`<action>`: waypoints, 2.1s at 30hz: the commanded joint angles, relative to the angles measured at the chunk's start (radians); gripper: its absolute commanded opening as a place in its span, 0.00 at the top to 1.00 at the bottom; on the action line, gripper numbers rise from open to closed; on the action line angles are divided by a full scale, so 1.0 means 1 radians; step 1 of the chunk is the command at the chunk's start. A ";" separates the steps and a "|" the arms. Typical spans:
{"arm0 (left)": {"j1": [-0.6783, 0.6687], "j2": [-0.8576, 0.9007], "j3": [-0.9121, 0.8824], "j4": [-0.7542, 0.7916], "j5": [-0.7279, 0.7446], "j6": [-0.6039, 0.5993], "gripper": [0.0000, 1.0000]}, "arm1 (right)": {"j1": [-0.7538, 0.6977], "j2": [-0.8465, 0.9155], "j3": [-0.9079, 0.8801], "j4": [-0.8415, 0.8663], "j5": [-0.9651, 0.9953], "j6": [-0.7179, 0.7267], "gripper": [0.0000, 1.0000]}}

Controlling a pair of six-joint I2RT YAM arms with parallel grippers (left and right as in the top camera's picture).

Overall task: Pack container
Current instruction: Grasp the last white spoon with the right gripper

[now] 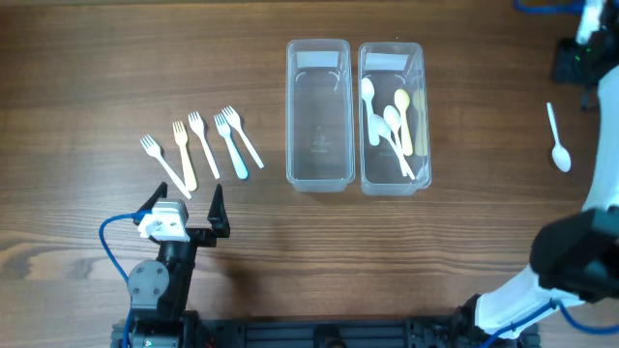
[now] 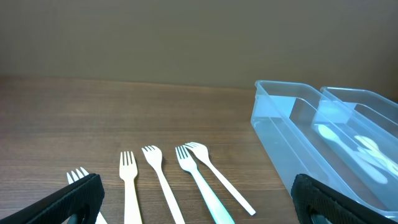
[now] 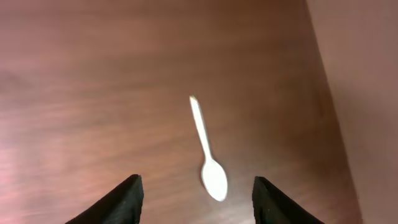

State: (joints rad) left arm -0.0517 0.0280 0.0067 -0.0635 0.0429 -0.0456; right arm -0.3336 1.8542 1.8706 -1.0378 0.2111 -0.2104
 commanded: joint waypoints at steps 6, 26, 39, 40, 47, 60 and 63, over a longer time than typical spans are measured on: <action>-0.005 -0.002 -0.001 -0.009 0.013 0.015 0.00 | -0.179 0.266 -0.080 0.029 0.021 -0.054 0.43; -0.005 -0.002 -0.001 -0.010 0.013 0.015 0.00 | -0.215 0.437 -0.102 0.187 -0.238 -0.266 0.39; -0.005 -0.002 -0.001 -0.010 0.013 0.015 0.00 | -0.216 0.446 -0.140 0.191 -0.234 -0.261 0.43; -0.005 -0.002 -0.001 -0.010 0.013 0.015 0.00 | -0.216 0.446 -0.150 0.193 -0.235 -0.261 0.43; -0.005 -0.002 -0.001 -0.010 0.013 0.015 0.00 | -0.217 0.446 -0.196 0.225 -0.234 -0.258 0.52; -0.005 -0.002 -0.001 -0.010 0.013 0.015 0.00 | -0.193 0.396 -0.159 0.226 -0.240 -0.091 0.96; -0.005 -0.002 -0.001 -0.010 0.013 0.015 0.00 | -0.158 0.359 -0.125 0.220 -0.273 -0.065 0.96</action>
State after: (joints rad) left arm -0.0517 0.0280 0.0067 -0.0635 0.0429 -0.0456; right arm -0.5377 2.2608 1.7107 -0.8112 -0.0402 -0.3462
